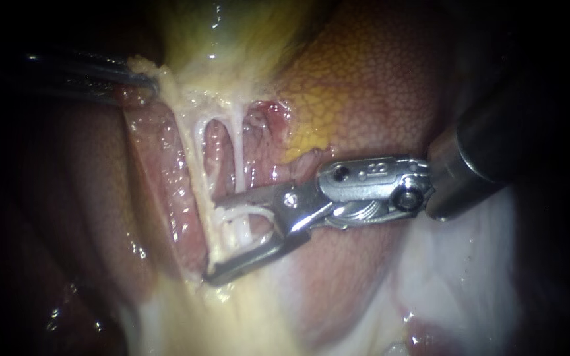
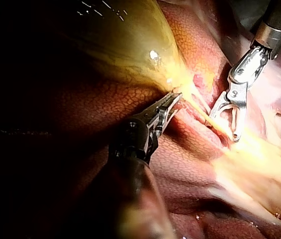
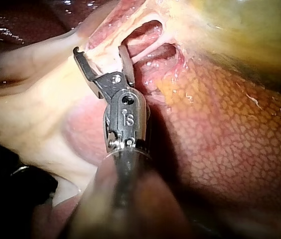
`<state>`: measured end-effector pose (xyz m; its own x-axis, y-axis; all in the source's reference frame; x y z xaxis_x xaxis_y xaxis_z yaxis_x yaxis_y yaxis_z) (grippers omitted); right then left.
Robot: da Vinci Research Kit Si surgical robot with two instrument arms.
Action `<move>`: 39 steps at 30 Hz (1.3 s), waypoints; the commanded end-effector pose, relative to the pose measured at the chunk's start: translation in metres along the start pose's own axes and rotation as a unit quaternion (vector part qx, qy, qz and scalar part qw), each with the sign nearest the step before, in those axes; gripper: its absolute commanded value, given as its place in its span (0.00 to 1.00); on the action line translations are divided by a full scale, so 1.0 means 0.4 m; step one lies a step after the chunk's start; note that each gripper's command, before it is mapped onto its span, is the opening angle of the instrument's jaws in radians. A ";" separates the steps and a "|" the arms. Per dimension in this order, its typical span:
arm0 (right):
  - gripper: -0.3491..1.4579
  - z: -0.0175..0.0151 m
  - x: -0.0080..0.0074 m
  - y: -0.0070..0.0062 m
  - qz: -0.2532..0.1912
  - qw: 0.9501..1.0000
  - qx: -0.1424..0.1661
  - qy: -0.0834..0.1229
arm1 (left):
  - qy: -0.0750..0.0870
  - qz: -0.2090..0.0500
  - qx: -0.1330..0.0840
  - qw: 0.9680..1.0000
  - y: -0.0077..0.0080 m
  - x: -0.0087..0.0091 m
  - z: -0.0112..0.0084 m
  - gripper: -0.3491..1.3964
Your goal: Clipping first clip left tube
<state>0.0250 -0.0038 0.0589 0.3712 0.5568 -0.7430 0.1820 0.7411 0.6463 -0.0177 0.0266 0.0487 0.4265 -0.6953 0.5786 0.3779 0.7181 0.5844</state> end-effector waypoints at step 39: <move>0.45 -0.0216 0.0106 -0.0036 0.019 1.000 0.009 0.010 | 0.001 0.001 0.000 1.000 0.0005 0.0004 -0.0001 0.00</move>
<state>0.0184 0.0007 0.0532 0.3605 0.5919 -0.7209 0.1850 0.7121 0.6772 -0.0175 0.0266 0.0489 0.4294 -0.6943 0.5775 0.3782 0.7190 0.5832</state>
